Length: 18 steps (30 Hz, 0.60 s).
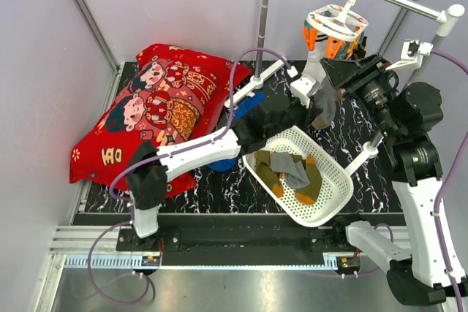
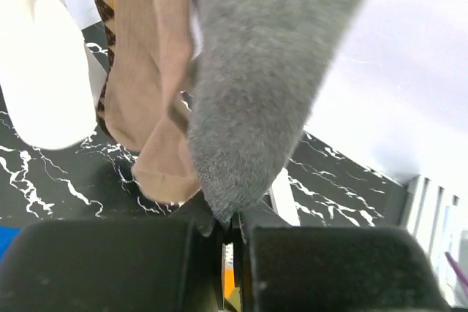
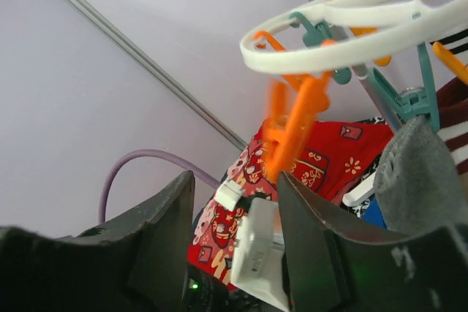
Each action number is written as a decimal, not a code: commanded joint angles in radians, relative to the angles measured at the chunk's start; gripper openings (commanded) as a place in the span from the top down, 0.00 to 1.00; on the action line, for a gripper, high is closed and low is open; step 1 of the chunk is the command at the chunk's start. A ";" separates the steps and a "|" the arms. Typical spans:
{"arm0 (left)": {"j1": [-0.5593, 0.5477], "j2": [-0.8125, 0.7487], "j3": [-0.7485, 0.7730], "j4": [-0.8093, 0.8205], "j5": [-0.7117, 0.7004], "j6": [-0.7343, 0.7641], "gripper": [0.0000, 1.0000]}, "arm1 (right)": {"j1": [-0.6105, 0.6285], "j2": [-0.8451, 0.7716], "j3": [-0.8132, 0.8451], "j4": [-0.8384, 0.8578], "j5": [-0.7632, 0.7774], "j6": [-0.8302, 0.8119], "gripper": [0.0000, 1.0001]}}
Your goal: Remove the socks clipped to the hanger
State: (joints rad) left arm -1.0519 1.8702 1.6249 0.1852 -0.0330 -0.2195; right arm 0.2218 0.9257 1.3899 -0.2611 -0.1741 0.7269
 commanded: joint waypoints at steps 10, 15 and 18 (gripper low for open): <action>-0.007 -0.158 -0.069 0.097 0.030 -0.037 1.00 | 0.001 0.008 0.248 -0.306 0.312 -0.298 0.37; -0.017 -0.177 -0.076 0.097 0.054 -0.034 1.00 | 0.001 0.097 0.317 -0.374 0.398 -0.420 0.38; -0.022 -0.198 -0.094 0.109 0.062 -0.038 1.00 | 0.001 0.137 0.336 -0.394 0.423 -0.460 0.39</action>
State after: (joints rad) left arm -1.0626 1.7523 1.5539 0.2283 -0.0086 -0.2485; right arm 0.2218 0.9977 1.6878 -0.5945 0.1616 0.3779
